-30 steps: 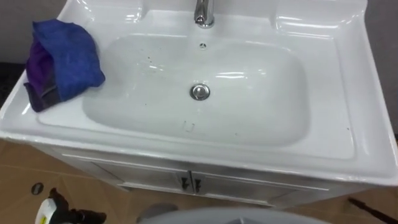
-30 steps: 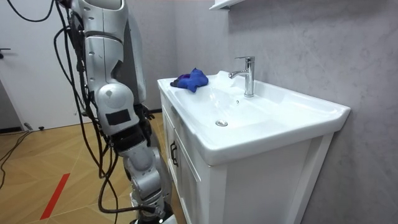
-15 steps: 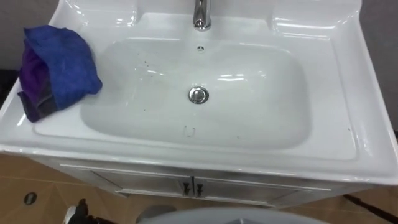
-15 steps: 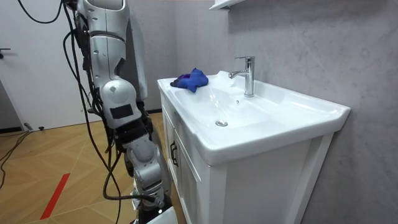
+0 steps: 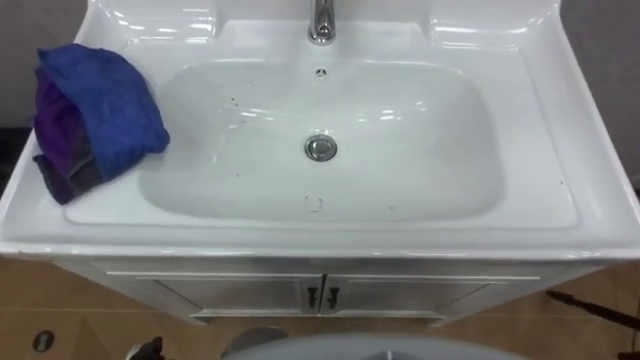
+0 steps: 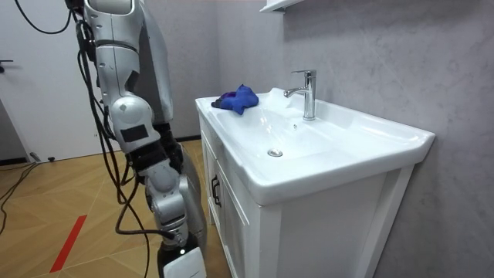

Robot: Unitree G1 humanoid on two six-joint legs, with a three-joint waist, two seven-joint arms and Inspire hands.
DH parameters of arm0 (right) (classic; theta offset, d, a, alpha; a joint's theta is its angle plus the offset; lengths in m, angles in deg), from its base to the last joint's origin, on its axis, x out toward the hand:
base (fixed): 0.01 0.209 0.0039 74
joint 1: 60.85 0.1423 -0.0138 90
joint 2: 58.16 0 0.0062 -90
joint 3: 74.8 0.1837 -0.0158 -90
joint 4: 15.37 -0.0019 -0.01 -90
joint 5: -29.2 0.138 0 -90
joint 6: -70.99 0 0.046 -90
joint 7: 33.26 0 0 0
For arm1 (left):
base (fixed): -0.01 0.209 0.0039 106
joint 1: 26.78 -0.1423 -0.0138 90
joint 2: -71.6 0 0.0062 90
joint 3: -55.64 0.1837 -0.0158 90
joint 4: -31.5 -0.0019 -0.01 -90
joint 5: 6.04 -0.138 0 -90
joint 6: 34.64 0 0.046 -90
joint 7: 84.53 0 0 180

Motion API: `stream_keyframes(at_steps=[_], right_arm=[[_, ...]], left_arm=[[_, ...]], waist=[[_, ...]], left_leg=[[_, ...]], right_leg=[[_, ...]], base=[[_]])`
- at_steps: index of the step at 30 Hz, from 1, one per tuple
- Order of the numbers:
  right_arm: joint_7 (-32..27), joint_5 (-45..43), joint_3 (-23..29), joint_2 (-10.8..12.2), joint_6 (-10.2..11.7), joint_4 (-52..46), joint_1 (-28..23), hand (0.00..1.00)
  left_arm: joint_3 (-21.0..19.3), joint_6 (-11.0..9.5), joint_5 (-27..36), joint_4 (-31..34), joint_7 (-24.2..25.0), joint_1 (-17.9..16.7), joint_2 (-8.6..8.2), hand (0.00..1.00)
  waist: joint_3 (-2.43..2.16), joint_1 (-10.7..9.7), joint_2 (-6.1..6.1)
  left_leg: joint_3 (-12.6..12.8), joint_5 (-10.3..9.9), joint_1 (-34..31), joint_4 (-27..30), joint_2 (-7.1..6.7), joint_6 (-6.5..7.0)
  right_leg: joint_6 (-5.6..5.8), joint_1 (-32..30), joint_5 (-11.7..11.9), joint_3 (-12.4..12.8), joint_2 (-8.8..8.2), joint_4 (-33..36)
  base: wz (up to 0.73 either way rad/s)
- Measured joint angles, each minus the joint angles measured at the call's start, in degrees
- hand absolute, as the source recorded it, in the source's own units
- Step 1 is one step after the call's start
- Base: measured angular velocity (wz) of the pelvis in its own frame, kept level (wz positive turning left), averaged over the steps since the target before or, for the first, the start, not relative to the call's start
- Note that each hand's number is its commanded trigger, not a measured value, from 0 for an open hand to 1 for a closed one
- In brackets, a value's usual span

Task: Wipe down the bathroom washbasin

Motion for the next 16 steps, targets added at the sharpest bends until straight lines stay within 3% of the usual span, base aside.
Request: stream_keyframes(at_steps=[1, 11, 16], right_arm=[[-0.19, 0.45, 0.01, 0.00, -0.02, 0.00, 0.12, 0.00], [-2.20, 7.89, 2.48, 0.22, -0.48, 0.22, 0.17, 0.00], [-2.05, 10.21, 2.47, 0.28, 0.54, 0.16, 0.18, 0.00]], left_arm=[[0.00, -0.01, 0.04, -0.02, 0.36, 0.31, 0.00, 0.00], [0.22, 0.02, 1.19, -3.33, 5.56, 2.61, -0.05, 0.00], [0.25, -1.04, 1.16, -5.24, 8.94, 3.32, 0.25, 0.00]], waist=[[0.00, 0.15, -0.06], [0.12, -1.38, 0.62], [0.06, -1.52, 1.02]], left_leg=[[0.77, 0.01, 0.19, -0.27, 0.04, 0.02], [3.81, -0.01, 1.69, -1.44, 0.72, -0.01], [4.91, 0.06, 1.93, -1.97, 0.97, -0.05]], right_leg=[[0.04, -0.35, 0.02, 0.98, 0.05, -0.02], [-0.03, -0.63, 0.42, 1.24, 0.18, -0.42], [-0.06, -0.55, 1.23, 1.26, 0.39, -1.07]], base=[[-0.27], [-0.17], [-0.13]])
